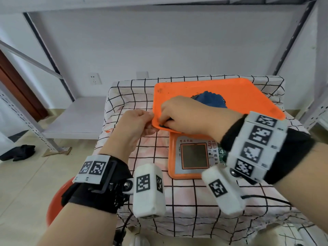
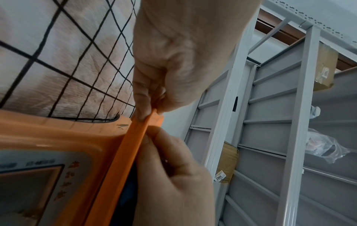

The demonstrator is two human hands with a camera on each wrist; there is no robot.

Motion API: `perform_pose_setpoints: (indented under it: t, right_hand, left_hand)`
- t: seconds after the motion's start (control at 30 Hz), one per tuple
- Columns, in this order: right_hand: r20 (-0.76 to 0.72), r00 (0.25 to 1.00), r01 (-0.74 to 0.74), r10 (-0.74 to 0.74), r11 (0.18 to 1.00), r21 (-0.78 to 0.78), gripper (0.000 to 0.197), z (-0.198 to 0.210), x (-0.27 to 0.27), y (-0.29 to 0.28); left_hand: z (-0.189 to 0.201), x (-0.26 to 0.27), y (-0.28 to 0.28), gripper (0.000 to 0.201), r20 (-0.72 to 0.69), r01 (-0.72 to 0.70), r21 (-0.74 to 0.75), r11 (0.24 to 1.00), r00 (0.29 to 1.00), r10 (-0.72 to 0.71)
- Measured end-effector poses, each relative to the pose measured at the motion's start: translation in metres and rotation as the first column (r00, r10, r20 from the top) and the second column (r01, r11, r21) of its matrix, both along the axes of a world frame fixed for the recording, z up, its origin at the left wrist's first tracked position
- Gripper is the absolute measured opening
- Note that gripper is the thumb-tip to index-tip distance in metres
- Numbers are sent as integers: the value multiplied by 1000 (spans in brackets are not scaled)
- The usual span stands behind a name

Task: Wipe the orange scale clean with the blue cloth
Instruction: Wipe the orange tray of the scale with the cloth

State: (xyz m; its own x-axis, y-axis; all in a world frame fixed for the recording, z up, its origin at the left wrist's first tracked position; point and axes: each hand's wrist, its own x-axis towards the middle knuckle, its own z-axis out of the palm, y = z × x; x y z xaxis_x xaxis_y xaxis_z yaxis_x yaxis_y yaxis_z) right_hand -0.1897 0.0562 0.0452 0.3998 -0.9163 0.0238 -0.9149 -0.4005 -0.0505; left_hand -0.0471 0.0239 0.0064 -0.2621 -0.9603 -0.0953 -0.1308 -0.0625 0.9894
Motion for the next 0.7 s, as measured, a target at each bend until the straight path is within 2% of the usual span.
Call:
perform_pose_setpoints:
  t: [0.1, 0.27, 0.37, 0.47, 0.63, 0.7]
  right_hand:
    - [57, 998, -9, 9, 1000, 5, 20, 5, -2, 4]
    - [242, 955, 203, -171, 972, -115, 20, -8, 10, -16]
    - [333, 927, 192, -173, 981, -26, 18, -11, 7, -9]
    - [333, 931, 131, -149, 989, 75, 20, -2, 7, 0]
    - [285, 920, 268, -269, 962, 42, 20, 1, 13, -23]
    - [270, 926, 266, -265, 963, 33, 17, 0, 14, -21]
  left_hand:
    - [0, 0, -1, 18, 0, -3, 2, 1000, 1000, 3]
    - [0, -1, 0, 20, -7, -5, -2, 1000, 1000, 5]
    - [1, -1, 0, 19, -20, -10, 4, 1000, 1000, 10]
    - [1, -1, 0, 19, -6, -11, 4, 1000, 1000, 11]
    - [0, -3, 1, 18, -14, -23, 0, 1000, 1000, 23]
    - [-2, -2, 0, 17, -9, -25, 2, 1000, 1000, 26]
